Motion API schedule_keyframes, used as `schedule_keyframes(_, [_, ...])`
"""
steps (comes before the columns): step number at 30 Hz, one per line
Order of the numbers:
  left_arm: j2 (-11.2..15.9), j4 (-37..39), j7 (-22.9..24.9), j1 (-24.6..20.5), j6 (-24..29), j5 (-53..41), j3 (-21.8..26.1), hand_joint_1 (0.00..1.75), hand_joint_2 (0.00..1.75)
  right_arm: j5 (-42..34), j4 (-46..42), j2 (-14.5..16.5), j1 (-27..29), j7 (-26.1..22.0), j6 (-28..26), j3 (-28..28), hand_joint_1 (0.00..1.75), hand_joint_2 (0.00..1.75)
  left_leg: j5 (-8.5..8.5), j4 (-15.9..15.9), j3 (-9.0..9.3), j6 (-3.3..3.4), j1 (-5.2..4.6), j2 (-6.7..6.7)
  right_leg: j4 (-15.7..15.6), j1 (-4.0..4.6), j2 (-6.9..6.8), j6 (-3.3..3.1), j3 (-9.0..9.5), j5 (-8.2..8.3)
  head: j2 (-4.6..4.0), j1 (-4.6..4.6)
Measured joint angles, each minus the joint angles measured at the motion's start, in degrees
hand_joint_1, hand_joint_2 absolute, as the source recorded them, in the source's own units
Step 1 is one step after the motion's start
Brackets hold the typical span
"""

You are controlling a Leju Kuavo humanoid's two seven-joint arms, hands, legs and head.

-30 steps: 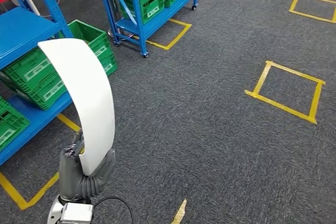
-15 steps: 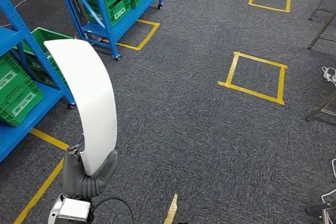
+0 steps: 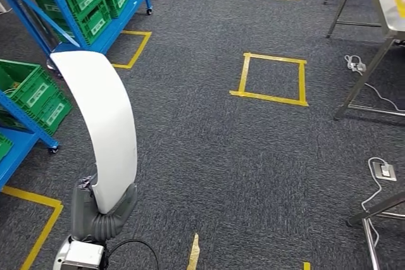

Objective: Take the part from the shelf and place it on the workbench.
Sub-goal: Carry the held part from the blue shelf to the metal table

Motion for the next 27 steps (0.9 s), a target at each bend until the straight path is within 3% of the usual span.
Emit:
schedule_keyframes(2, [0.08, 0.00, 0.00, 0.00, -0.17, 0.02, 0.27, 1.75, 1.75, 0.34, 0.22, 0.00, -0.03, -0.02, -0.14, -0.03, 0.00, 1.75, 4.00, -4.79, 1.77, 0.72, -0.30, -0.56, 0.04, 0.23, 1.61, -0.02, 0.27, -0.02, 0.00, 0.01])
schedule_keyframes(4, [0.16, -0.01, 0.00, 0.00, -0.41, 0.03, 0.55, 1.75, 1.75, 0.71, 0.50, -0.01, -0.12, -0.02, -0.27, -0.05, 0.00, 1.75, 8.11, -12.45, 4.79, 1.50, -0.56, -2.96, 0.11, 0.33, 3.06, 0.03, 0.40, -0.04, 0.00, 0.04])
schedule_keyframes(6, [0.26, -0.06, -0.02, -0.01, -0.66, 0.10, 0.88, 1.75, 1.75, 0.93, 0.78, -0.03, -0.25, -0.02, -0.41, -0.08, 0.00, 1.75, 9.18, -16.42, 6.24, 1.77, -0.69, -4.88, 0.24, 0.24, 4.28, 0.38, -0.08, 0.09, 0.00, 0.01])
schedule_keyframes(8, [0.31, -0.14, -0.23, -0.08, -0.98, 0.28, 1.22, 1.75, 1.75, 1.22, 1.04, -0.10, -0.25, -0.02, -0.77, -0.22, 0.00, 1.75, 9.09, -17.32, 6.47, 1.86, -0.68, -4.37, 0.24, 0.04, 5.32, 1.04, -0.78, 0.34, 0.00, -0.06])
schedule_keyframes(10, [0.24, -0.21, -0.59, -0.23, -1.37, 0.44, 1.48, 1.75, 1.75, 1.59, 1.29, -0.23, -0.20, -0.01, -1.31, -0.35, 0.00, 1.75, 9.50, -18.09, 6.76, 2.28, -0.52, -3.04, 1.44, 0.09, 3.82, 1.51, -1.81, -0.43, 0.00, 0.06])
schedule_keyframes(13, [0.13, -0.28, -0.92, -0.28, -1.72, 0.46, 1.86, 1.75, 1.75, 1.81, 1.55, -0.33, -0.54, -0.03, -1.79, -0.39, 0.00, 1.75, 9.69, -18.62, 6.96, 2.81, -0.50, -0.57, 10.65, 0.12, -0.44, 2.09, -6.57, -5.17, 0.00, 0.33])
schedule_keyframes(15, [0.13, -0.28, -0.97, -0.25, -1.79, 0.39, 2.05, 1.75, 1.75, 1.87, 1.68, -0.37, -0.62, -0.18, -1.87, -0.40, 0.00, 1.75, 9.57, -18.60, 6.97, 2.80, -0.52, 1.12, 15.90, -0.22, -1.32, 2.58, -9.12, -6.71, 0.00, 0.32])
schedule_keyframes(16, [0.12, -0.28, -0.99, -0.27, -1.80, 0.31, 2.12, 1.75, 1.75, 1.91, 1.74, -0.40, -0.61, -0.26, -1.93, -0.42, 0.00, 1.75, 9.48, -18.58, 7.01, 2.69, -0.49, 1.87, 15.55, -0.44, -1.62, 2.80, -8.85, -5.94, 0.00, 0.33])
schedule_keyframes(17, [0.12, -0.28, -1.00, -0.29, -1.80, 0.23, 2.20, 1.75, 1.75, 1.94, 1.79, -0.44, -0.58, -0.23, -2.01, -0.43, 0.00, 1.75, 9.36, -18.54, 7.12, 2.51, -0.43, 2.53, 12.98, -0.68, -2.09, 2.99, -7.39, -4.33, 0.00, 0.33])
schedule_keyframes(19, [0.12, -0.28, -1.01, -0.33, -1.79, 0.10, 2.38, 1.75, 1.75, 1.99, 1.91, -0.50, -0.64, -0.09, -2.19, -0.47, 0.00, 1.75, 8.88, -18.16, 7.26, 1.84, -0.47, 3.67, 5.21, -0.82, -4.59, 3.30, -2.90, -1.34, 0.00, 0.40])
schedule_keyframes(21, [0.15, -0.28, -1.03, -0.38, -1.76, -0.10, 2.60, 1.75, 1.75, 2.00, 2.10, -0.46, -0.78, -0.01, -2.33, -0.52, 0.00, 1.75, 8.35, -17.59, 7.34, 1.12, -0.75, 4.58, 1.11, -0.62, -6.22, 2.81, -0.51, -0.65, 0.00, 0.30])
schedule_keyframes(24, [0.20, -0.29, -1.05, -0.60, -1.73, -0.61, 2.78, 1.75, 1.75, 2.03, 2.20, -0.43, -0.66, -0.08, -3.02, -0.76, 0.00, 1.75, 7.77, -17.14, 7.66, 0.41, -0.62, 5.57, 1.04, -0.38, -4.73, 1.48, -0.62, -0.85, 0.00, 0.09])
schedule_keyframes(26, [0.20, -0.31, -1.04, -0.72, -1.72, -0.97, 2.96, 1.75, 1.75, 2.12, 2.19, -0.43, -0.64, -0.03, -3.81, -1.02, 0.00, 1.75, 5.64, -14.32, 6.75, -0.05, -0.29, 3.66, 1.00, -0.41, -3.53, 0.76, -0.54, -0.73, 0.00, 0.02])
schedule_keyframes(27, [0.20, -0.31, -1.04, -0.72, -1.71, -1.12, 3.09, 1.75, 1.75, 2.21, 2.19, -0.43, -0.67, -0.02, -4.10, -1.15, 0.00, 1.75, 3.77, -11.13, 5.42, -0.16, -0.20, 2.20, 0.97, -0.40, -2.89, 0.47, -0.53, -0.67, 0.00, -0.04])
